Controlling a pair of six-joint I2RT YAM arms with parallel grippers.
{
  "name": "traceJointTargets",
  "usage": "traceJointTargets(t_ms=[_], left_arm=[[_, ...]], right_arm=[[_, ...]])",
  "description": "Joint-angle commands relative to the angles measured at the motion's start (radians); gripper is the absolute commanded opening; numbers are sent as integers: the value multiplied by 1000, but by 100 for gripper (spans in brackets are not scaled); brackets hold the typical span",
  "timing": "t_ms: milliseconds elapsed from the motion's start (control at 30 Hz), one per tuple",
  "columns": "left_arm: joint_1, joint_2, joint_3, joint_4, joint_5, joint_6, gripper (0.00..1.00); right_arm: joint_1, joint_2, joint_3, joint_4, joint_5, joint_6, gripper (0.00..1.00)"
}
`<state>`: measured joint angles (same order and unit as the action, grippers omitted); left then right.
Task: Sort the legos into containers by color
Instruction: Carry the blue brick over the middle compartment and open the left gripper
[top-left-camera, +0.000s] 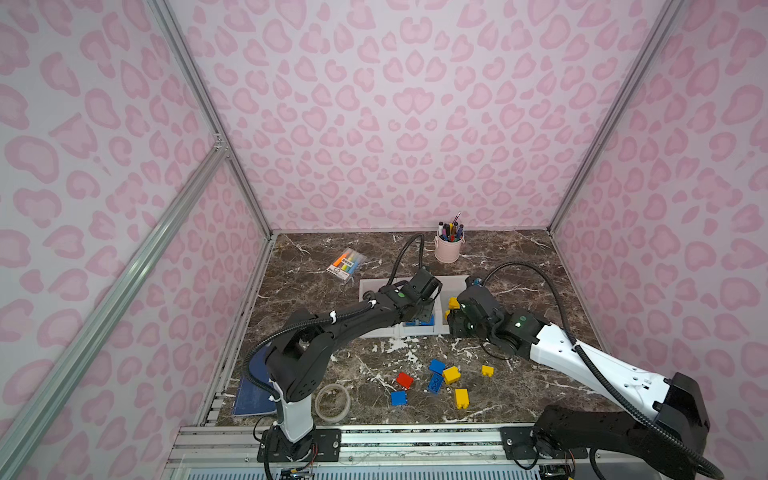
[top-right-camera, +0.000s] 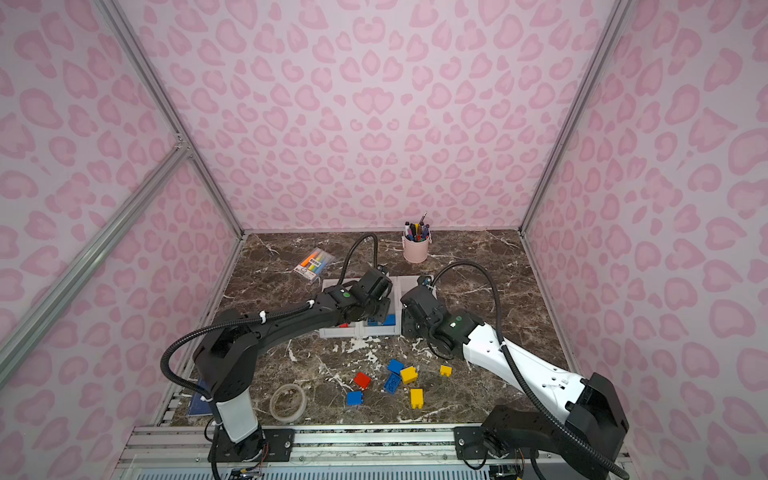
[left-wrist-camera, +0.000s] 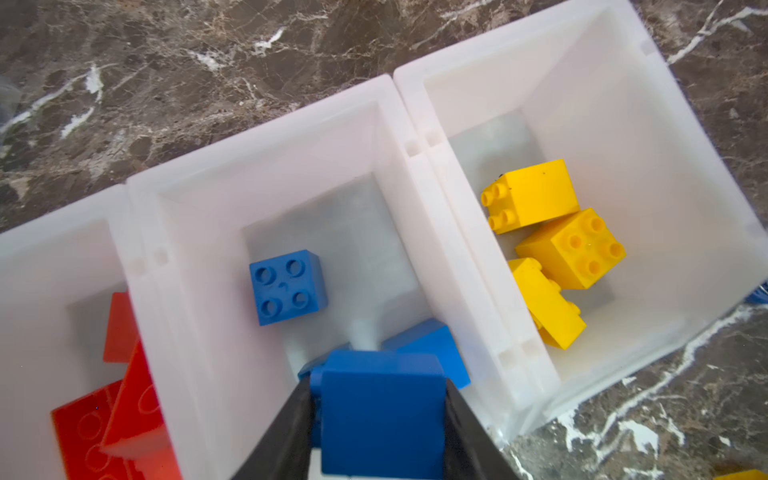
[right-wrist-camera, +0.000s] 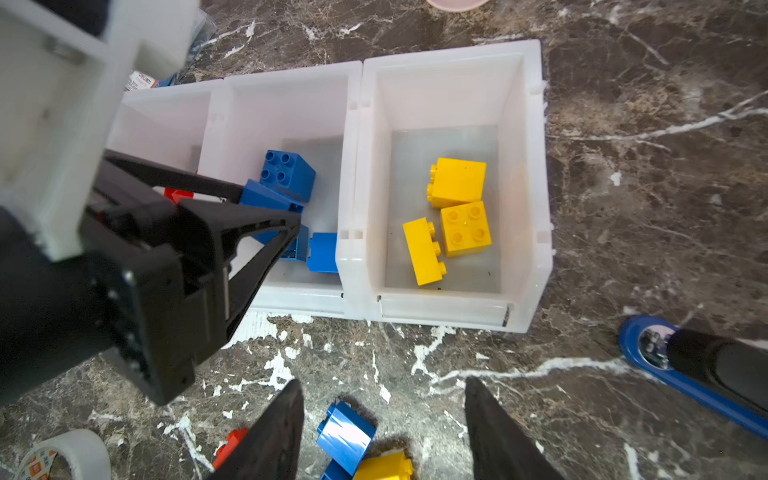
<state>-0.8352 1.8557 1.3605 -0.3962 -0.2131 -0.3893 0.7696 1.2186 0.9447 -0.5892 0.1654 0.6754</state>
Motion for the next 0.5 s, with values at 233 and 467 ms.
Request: traceJointTargets(t_ms=[233,467], left_arm=[[14,-14,9,-6,14,13,67],[15,-93,-73,15,15,-21,67]], right_arm=[[-5,-90,-84,8,52,38,63],[-6,-98,-104,9,41,47,63]])
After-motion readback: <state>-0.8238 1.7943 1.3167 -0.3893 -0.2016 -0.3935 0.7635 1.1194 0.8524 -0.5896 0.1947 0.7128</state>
